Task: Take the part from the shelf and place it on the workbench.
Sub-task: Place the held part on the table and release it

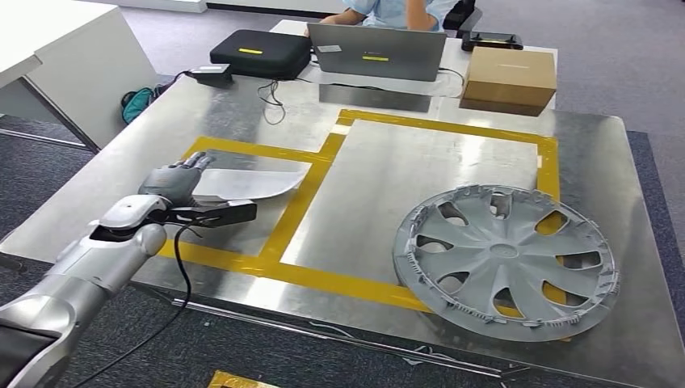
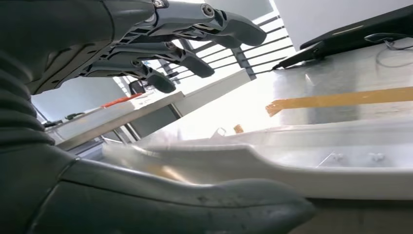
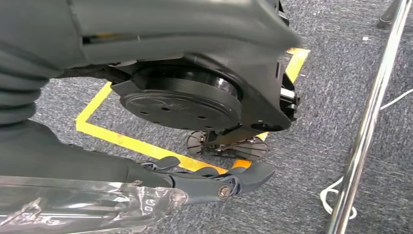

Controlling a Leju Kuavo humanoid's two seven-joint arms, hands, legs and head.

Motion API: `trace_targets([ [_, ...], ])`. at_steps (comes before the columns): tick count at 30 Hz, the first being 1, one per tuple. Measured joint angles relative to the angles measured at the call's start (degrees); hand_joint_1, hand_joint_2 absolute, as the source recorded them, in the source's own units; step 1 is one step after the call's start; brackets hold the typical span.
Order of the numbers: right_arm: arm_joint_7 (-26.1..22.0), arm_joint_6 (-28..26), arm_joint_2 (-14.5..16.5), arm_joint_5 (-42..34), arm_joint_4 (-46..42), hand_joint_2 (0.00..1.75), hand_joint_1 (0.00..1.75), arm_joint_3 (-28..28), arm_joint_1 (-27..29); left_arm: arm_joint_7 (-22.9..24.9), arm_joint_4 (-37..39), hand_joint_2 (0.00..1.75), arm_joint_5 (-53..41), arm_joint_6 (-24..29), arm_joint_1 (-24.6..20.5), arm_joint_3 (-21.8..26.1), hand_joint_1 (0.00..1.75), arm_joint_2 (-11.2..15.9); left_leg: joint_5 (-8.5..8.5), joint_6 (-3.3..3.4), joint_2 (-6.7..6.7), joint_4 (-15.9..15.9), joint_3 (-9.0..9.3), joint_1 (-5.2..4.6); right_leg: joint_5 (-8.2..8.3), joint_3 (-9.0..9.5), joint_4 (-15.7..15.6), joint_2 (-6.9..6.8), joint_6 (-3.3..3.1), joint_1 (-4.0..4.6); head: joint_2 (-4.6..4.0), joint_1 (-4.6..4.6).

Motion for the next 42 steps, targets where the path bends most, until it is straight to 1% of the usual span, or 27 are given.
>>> trace_targets([
  [8,-0.54,0.14,0.00,0.51,0.00,0.00,0.00,-0.09,-0.07,0.31,0.01,0.00,-0.49,0.03,0.01,0.40,0.00,0.30,0.00,0.00,0.00,0.00,-0.01,-0.01,0.01,0.01,-0.01,0.01,0.00,-0.01,0.00,-0.01],
  [13,-1.68,0.74,0.00,1.81,0.10,0.00,0.00,-0.51,-0.34,0.87,0.01,0.00,-1.41,0.22,0.04,1.49,0.00,0.96,0.00,0.00,0.00,0.00,-0.01,0.00,0.00,0.00,-0.01,0.01,0.00,0.00,0.00,-0.01],
  [17,-2.33,1.02,0.00,2.50,0.34,0.00,0.00,-1.20,-0.84,0.19,-0.03,0.00,-1.35,1.33,0.47,2.48,0.00,1.40,-0.03,0.05,0.00,0.06,-0.03,-0.03,0.04,0.02,-0.06,0.02,0.04,-0.06,0.00,0.00],
  [19,-2.04,0.57,0.00,1.68,0.40,0.00,0.00,-1.36,-0.95,-2.18,-1.35,0.00,1.33,2.96,1.95,3.44,0.00,1.68,-0.15,0.29,0.02,0.22,-0.10,-0.12,0.12,0.06,-0.14,0.05,0.18,-0.22,0.00,-0.01],
  [21,-1.06,-0.36,0.01,-0.25,0.39,0.00,0.00,-1.30,-0.71,-5.10,-5.72,0.00,5.71,4.24,5.34,5.11,0.00,2.16,-0.28,0.61,0.04,0.32,-0.16,-0.28,0.17,0.07,-0.18,0.09,0.34,-0.39,0.00,-0.02],
  [23,-0.19,-1.03,0.02,-1.77,0.31,0.00,0.00,-1.16,-0.18,-6.01,-11.25,0.00,8.10,4.10,8.97,6.88,0.00,2.76,-0.24,0.88,0.05,0.29,-0.21,-0.44,0.27,0.10,-0.36,0.07,0.59,-0.51,0.00,-0.03],
  [25,0.16,-1.28,0.02,-2.42,0.15,0.00,0.00,-1.04,0.30,-5.86,-15.36,0.00,8.54,3.67,11.32,8.22,0.00,3.31,0.38,1.33,0.11,-0.37,-0.10,-0.20,0.14,-0.10,-0.42,0.07,1.06,-0.46,0.00,-0.01],
  [26,0.22,-1.35,0.02,-2.57,0.05,0.00,0.00,-0.99,0.46,-5.85,-16.94,0.00,8.66,3.55,12.05,8.74,0.00,3.47,0.76,1.57,0.16,-0.73,-0.04,0.03,-0.65,-0.53,0.39,0.17,1.32,-0.42,0.00,0.03],
  [27,0.34,-1.45,0.02,-2.73,-0.03,0.00,0.00,-0.93,0.58,-6.01,-18.22,0.00,8.89,3.52,12.69,9.17,0.00,3.53,1.09,1.73,0.19,-1.04,0.03,0.29,-2.21,-1.47,2.60,0.29,1.58,-0.42,0.00,0.15],
  [28,0.49,-1.56,0.02,-2.92,-0.09,0.00,0.00,-0.90,0.67,-6.31,-19.31,0.00,9.28,3.56,13.34,9.56,0.00,3.55,1.25,1.80,0.23,-1.09,0.01,0.41,-4.21,-2.80,5.86,0.42,1.82,-0.52,0.00,0.24],
  [29,0.69,-1.66,0.02,-3.17,-0.14,0.00,0.00,-0.86,0.75,-6.80,-20.37,0.00,9.92,3.66,14.16,9.96,0.00,3.57,1.26,1.84,0.21,-1.07,-0.04,0.51,-6.33,-4.38,9.97,0.47,2.08,-0.62,0.00,0.32],
  [30,0.92,-1.75,0.02,-3.40,-0.16,0.00,0.00,-0.83,0.85,-7.44,-21.39,0.00,10.73,3.80,15.18,10.39,0.00,3.61,1.26,1.83,0.20,-1.04,-0.06,0.59,-7.77,-5.76,13.58,0.48,2.35,-0.74,0.00,0.37],
  [31,1.11,-1.80,0.01,-3.64,-0.23,0.00,0.00,-0.80,1.00,-8.11,-22.52,0.00,11.64,3.97,16.30,10.83,0.00,3.66,1.26,1.78,0.21,-0.99,-0.07,0.69,-8.08,-6.32,15.39,0.47,2.61,-0.88,0.00,0.35],
  [32,1.36,-1.81,0.01,-3.83,-0.35,0.00,0.00,-0.77,1.18,-8.80,-23.72,0.00,12.54,4.18,17.48,11.26,0.00,3.69,1.23,1.65,0.22,-0.92,-0.08,0.87,-7.29,-5.85,15.02,0.44,2.89,-1.03,0.00,0.37],
  [33,1.57,-1.81,0.00,-3.99,-0.53,0.00,0.00,-0.72,1.36,-9.47,-24.90,0.00,13.36,4.43,18.62,11.69,0.00,3.72,1.15,1.41,0.21,-0.77,-0.07,1.13,-5.54,-4.20,12.24,0.37,3.16,-1.23,0.00,0.37],
  [34,1.78,-1.85,0.01,-4.19,-0.76,0.00,0.00,-0.67,1.50,-10.13,-26.06,0.00,14.17,4.85,19.66,12.21,0.00,3.80,1.00,0.99,0.22,-0.50,-0.08,1.39,-3.88,-1.92,8.09,0.20,3.58,-1.45,0.00,0.38],
  [35,1.97,-1.94,0.02,-4.37,-0.96,0.00,0.00,-0.51,1.58,-10.79,-27.06,0.00,14.91,5.39,20.62,12.80,0.00,3.94,0.85,0.48,0.22,-0.20,-0.23,1.49,-2.73,0.26,4.45,0.10,3.83,-1.49,0.00,0.54],
  [36,2.11,-2.07,0.02,-4.56,-1.12,0.00,0.00,-0.32,1.66,-11.55,-27.99,0.00,15.72,6.03,21.48,13.47,0.00,4.10,0.74,-0.01,0.21,0.12,-0.35,1.49,-2.16,1.68,2.03,0.10,3.68,-1.52,0.00,0.63],
  [37,2.22,-2.21,0.03,-4.70,-1.20,0.00,0.00,-0.13,1.71,-12.37,-28.81,0.00,16.63,6.79,22.27,14.20,0.00,4.27,0.73,-0.46,0.20,0.41,-0.50,1.37,-2.31,2.27,0.98,0.16,3.27,-1.49,0.00,0.70],
  [39,2.41,-2.34,0.02,-4.82,-1.28,0.00,0.00,0.17,1.85,-14.23,-30.10,0.00,18.66,8.11,23.83,15.58,0.00,4.42,0.94,-1.09,0.21,0.61,-0.67,1.29,-2.50,1.85,1.31,0.59,1.72,-1.39,0.00,0.56],
  [40,2.48,-2.35,0.02,-4.83,-1.30,0.00,0.00,0.25,1.88,-15.15,-30.61,0.00,19.77,8.61,24.68,16.22,0.00,4.44,0.73,-1.37,0.05,0.77,-0.80,1.40,-2.49,1.58,1.34,0.71,1.08,-1.39,0.00,0.44],
  [41,2.53,-2.35,0.02,-4.83,-1.37,0.00,0.00,0.30,1.90,-16.07,-31.05,0.00,20.96,8.96,25.59,16.86,0.00,4.44,-0.17,-1.56,-0.33,1.42,-1.13,1.48,-2.26,1.24,1.37,0.88,0.47,-1.35,0.00,0.32],
  [42,2.56,-2.35,0.02,-4.82,-1.47,0.00,0.00,0.32,1.88,-16.97,-31.48,0.00,22.35,9.23,26.54,17.57,0.00,4.44,-1.88,-1.64,-0.88,3.17,-1.90,1.49,-1.92,0.83,1.32,1.02,-0.15,-1.29,0.00,0.20],
])
